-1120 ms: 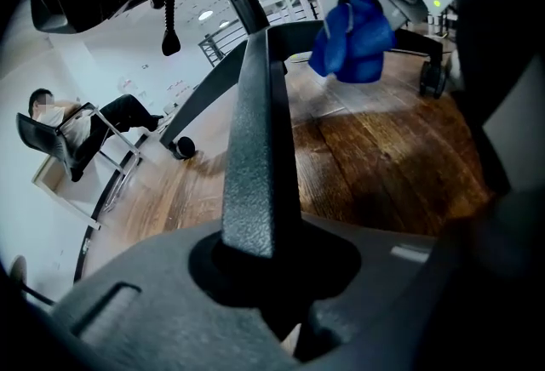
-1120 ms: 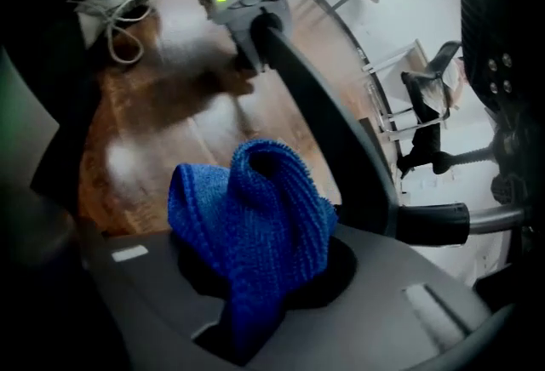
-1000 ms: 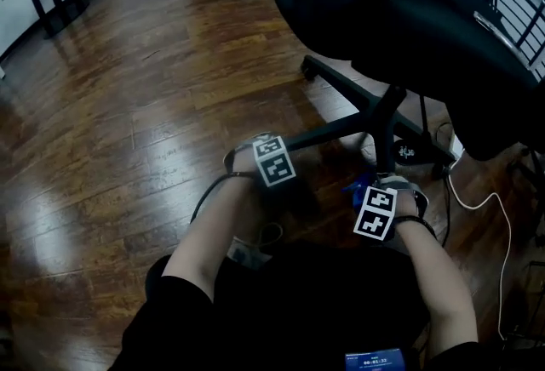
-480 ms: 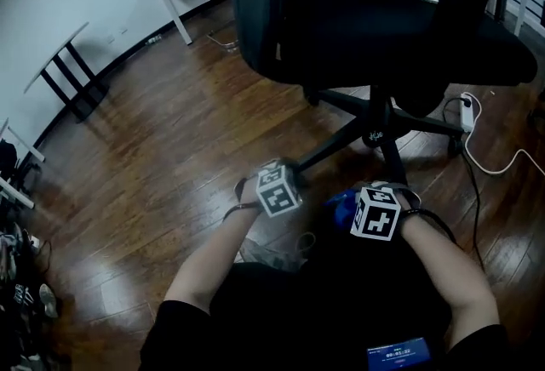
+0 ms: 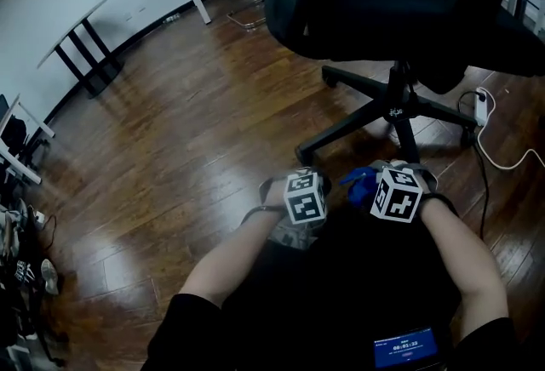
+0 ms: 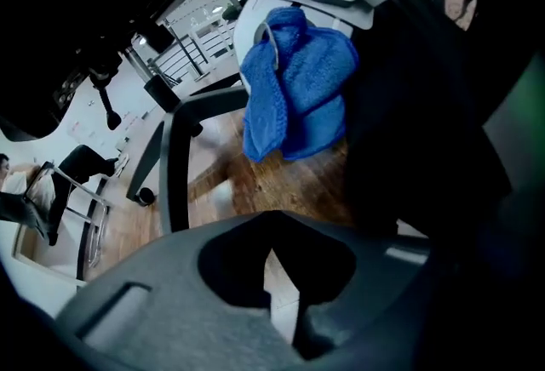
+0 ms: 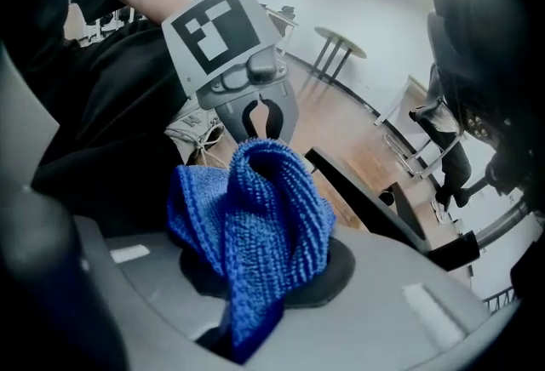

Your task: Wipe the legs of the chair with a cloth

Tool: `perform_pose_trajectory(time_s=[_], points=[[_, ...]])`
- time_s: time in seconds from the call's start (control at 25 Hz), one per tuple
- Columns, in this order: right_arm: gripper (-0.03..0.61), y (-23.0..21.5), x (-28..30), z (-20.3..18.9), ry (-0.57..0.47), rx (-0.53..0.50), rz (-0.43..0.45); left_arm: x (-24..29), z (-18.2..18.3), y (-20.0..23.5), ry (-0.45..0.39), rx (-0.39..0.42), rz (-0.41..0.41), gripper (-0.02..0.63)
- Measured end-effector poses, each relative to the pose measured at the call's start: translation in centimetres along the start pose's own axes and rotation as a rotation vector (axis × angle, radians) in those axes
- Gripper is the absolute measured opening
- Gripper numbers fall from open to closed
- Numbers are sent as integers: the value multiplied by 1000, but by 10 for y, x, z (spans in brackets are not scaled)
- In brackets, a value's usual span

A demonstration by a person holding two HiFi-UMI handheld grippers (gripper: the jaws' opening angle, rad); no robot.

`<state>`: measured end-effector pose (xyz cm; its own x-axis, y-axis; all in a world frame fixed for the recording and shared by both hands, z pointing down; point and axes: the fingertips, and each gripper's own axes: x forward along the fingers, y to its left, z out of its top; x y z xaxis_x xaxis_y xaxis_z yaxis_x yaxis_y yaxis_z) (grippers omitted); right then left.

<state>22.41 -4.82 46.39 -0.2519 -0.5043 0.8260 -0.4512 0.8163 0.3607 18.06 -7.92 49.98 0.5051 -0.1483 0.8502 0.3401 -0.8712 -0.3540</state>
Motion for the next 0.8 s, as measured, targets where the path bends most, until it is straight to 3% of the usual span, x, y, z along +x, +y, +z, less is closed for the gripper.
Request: perform_pose_trajectory(time_s=[0.2, 0.8], points=[[77, -8, 1, -13, 41, -5, -7, 9, -6, -5, 45, 32, -20, 2], [77, -4, 2, -12, 44, -4, 0, 5, -2, -3, 28, 31, -12, 3]])
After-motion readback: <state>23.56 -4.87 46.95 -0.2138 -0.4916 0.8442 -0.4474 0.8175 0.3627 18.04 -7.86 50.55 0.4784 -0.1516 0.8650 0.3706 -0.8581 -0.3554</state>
